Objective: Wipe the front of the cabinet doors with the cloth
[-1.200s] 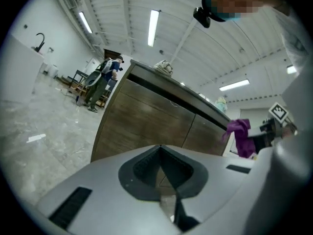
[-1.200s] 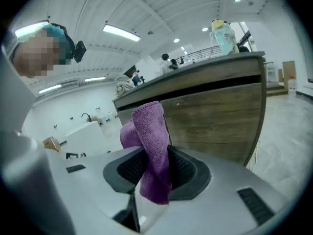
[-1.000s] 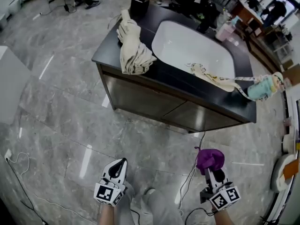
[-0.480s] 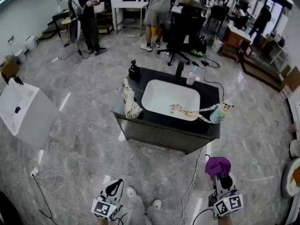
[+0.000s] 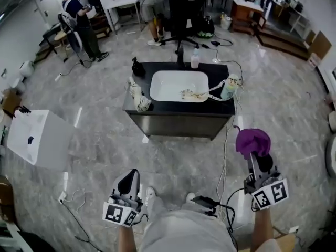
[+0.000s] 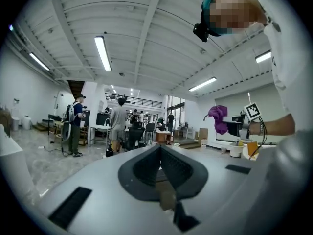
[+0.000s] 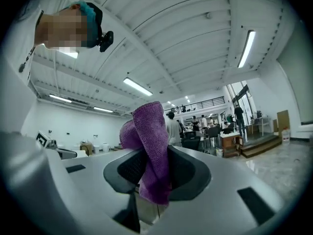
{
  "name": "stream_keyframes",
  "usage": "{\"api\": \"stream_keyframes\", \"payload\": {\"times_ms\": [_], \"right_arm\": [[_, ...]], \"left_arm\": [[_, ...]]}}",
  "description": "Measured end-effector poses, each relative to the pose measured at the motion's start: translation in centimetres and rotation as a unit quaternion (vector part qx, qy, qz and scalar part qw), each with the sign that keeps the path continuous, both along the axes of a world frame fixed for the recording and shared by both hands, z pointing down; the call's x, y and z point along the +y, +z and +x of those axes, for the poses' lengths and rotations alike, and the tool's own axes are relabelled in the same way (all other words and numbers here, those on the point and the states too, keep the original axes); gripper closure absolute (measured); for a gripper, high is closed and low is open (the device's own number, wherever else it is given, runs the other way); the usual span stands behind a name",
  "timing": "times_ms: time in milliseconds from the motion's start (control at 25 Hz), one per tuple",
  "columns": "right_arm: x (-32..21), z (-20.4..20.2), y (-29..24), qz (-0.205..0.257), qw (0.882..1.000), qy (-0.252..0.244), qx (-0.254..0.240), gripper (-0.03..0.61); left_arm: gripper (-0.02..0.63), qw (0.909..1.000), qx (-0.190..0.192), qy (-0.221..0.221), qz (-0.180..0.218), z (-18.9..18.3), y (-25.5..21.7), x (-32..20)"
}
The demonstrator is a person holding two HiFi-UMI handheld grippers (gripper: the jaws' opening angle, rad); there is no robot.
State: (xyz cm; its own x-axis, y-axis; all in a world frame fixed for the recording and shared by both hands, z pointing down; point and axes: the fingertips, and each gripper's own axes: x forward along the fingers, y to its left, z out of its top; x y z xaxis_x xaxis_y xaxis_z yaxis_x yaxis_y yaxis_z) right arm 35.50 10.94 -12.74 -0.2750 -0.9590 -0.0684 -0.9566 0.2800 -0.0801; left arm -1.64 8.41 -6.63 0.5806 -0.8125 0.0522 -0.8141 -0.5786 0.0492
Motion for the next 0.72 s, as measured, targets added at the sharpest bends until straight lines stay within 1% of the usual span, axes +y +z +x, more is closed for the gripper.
{"api": "stream_keyframes", "payload": {"times_ms": [120,240,360,440,600,720], "right_arm": [[1.9,-1.5,-0.5,0.002,0.999,0.032,-0.043,0.449],[2.4,-3.6,0.2,0.001,0.995,0.078,-0.062,0.448],[2.0,-7.1,2.5,-0.032,0.989,0.126,-0.07,0.449],[1.5,-10.3,3.8,-0.055,0.985,0.142,-0.078,0.449],[0.3,-16.7,4.7,-0.077,0.981,0.161,-0.078,0.449],[0.2,-20.6,4.4,-0.091,0.98,0.17,-0.054,0.449]], "left_arm": [[0.611,0.9995,-0.024,0.02,-0.01,-2.0,-0.1,-0.3],[0.611,0.9993,-0.014,0.031,-0.013,-5.0,0.4,-2.9],[0.611,0.9983,-0.008,0.052,-0.024,-8.0,1.2,-5.9],[0.611,0.9971,-0.008,0.07,-0.028,-10.0,1.4,-7.5],[0.611,0.9944,-0.005,0.099,-0.036,-13.8,1.7,-10.3],[0.611,0.9903,-0.004,0.132,-0.043,-15.4,1.9,-11.6]]}}
